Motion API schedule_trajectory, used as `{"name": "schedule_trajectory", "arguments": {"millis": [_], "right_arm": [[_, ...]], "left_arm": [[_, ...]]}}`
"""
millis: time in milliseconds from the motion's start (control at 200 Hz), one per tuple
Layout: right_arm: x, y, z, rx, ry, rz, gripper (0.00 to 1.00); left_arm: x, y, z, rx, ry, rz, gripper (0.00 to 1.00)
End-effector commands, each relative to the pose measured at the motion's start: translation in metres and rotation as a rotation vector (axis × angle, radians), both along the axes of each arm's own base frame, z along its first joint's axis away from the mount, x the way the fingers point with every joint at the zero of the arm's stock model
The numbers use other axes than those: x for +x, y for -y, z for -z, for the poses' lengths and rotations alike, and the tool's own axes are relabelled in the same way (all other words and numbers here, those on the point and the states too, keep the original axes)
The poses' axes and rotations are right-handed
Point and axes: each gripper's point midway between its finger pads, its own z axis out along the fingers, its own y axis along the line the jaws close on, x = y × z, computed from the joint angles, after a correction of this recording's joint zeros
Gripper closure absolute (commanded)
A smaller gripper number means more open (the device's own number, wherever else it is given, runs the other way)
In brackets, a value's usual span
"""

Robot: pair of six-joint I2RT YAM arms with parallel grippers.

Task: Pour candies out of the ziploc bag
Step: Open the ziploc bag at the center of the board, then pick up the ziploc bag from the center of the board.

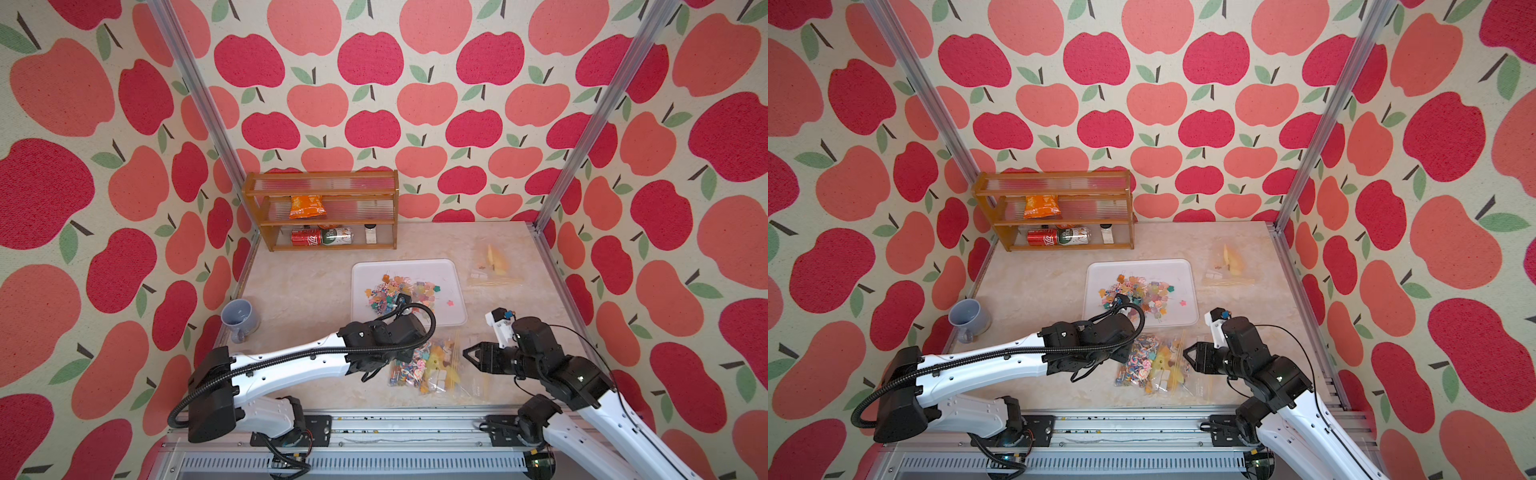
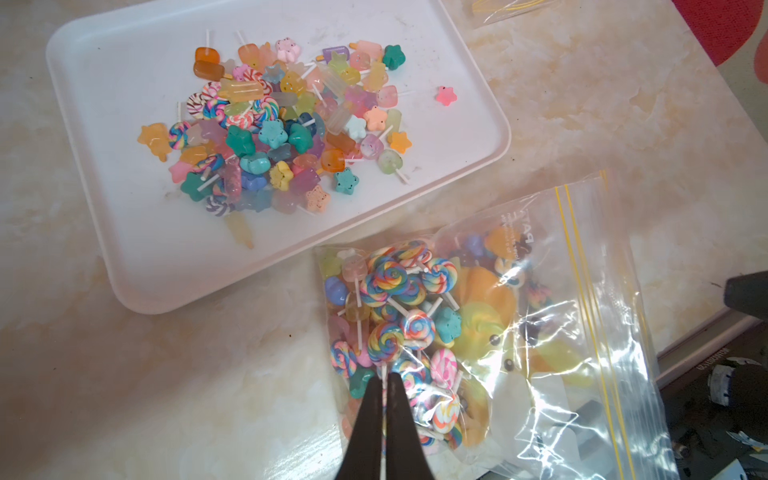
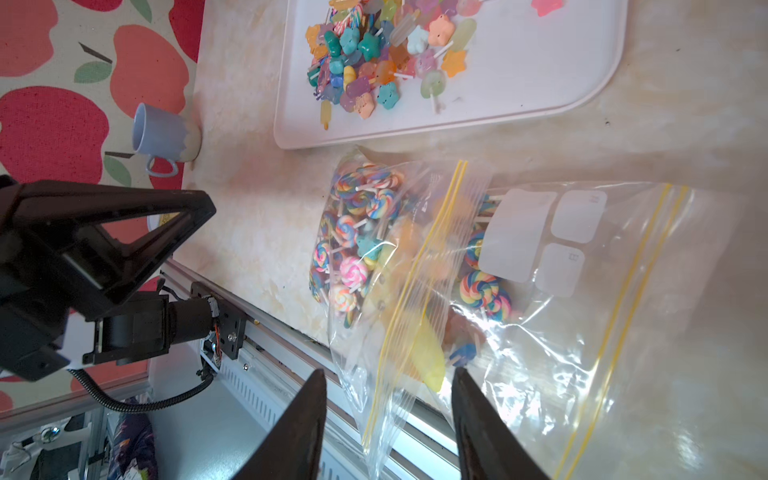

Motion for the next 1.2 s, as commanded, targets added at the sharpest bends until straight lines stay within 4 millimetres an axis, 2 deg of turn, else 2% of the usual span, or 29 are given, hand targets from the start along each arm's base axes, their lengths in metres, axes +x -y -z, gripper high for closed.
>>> {"name": "schedule_trajectory", "arguments": {"millis": [0, 80, 150, 475, 660, 1196], "right_arm": [[-0.006, -0.011, -0.002, 0.054, -0.018, -0.047, 0.53], [-0.006, -0.017, 0.003, 0.079, -0.037, -0.054, 0.55], [-0.007, -0.019, 0.008, 0.078, -0.048, -0.058, 0.55], [-0.003, -0.022, 0.024, 0.068, -0.064, -0.039, 0.56], [0.000, -0.026, 0.031, 0.065, -0.074, -0.038, 0.57], [0.005, -0.041, 0.039, 0.065, -0.085, -0.062, 0.57]], "left_arm": [[0.000, -0.002, 0.000, -0.064, -0.028, -0.033, 0.80], [0.000, -0.003, 0.003, -0.090, -0.044, -0.037, 0.57], [0.001, -0.005, 0.004, -0.105, -0.052, -0.046, 0.51], [0.000, -0.006, 0.010, -0.140, -0.084, -0.051, 0.50], [0.001, -0.005, 0.008, -0.139, -0.081, -0.045, 0.54], [0.004, -0.001, 0.009, -0.135, -0.083, -0.033, 0.60]]}}
